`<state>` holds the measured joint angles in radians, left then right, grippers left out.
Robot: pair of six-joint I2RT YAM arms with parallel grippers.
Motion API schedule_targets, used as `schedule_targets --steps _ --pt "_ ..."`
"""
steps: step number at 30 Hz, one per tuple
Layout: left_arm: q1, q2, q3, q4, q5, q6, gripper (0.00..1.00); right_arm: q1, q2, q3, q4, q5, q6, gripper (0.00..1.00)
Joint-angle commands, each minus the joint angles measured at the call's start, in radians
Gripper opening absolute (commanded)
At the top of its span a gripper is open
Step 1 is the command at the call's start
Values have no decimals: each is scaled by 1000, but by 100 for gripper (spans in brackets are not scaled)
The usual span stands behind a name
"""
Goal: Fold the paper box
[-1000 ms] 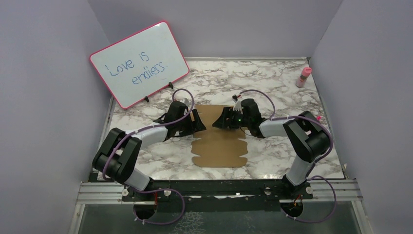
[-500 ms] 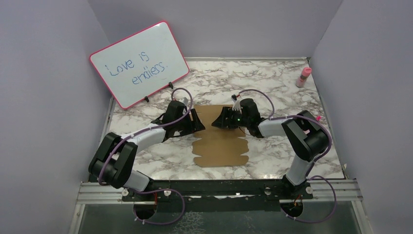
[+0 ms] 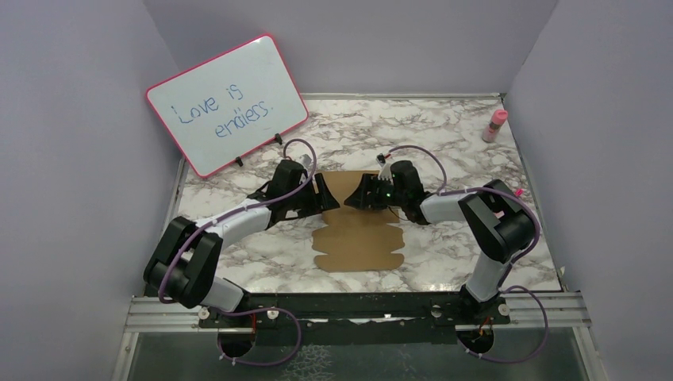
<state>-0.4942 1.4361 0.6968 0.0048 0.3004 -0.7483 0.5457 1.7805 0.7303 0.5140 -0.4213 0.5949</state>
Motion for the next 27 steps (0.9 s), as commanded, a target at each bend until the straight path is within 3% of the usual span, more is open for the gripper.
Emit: schedule_targets --steps 1,11,15,22,27 --pt "-27 0 50 12 38 -11 68 20 30 0 -22 22 7 75" --pt "-64 39 76 9 27 -10 68 22 25 -1 -25 29 8 75" --pt "-62 11 74 -56 -48 16 69 23 25 0 -27 30 8 75" --pt "12 -30 5 -70 -71 46 70 26 30 1 -27 28 6 75" --pt "71 10 -55 3 -3 34 70 27 30 2 -31 29 5 75"
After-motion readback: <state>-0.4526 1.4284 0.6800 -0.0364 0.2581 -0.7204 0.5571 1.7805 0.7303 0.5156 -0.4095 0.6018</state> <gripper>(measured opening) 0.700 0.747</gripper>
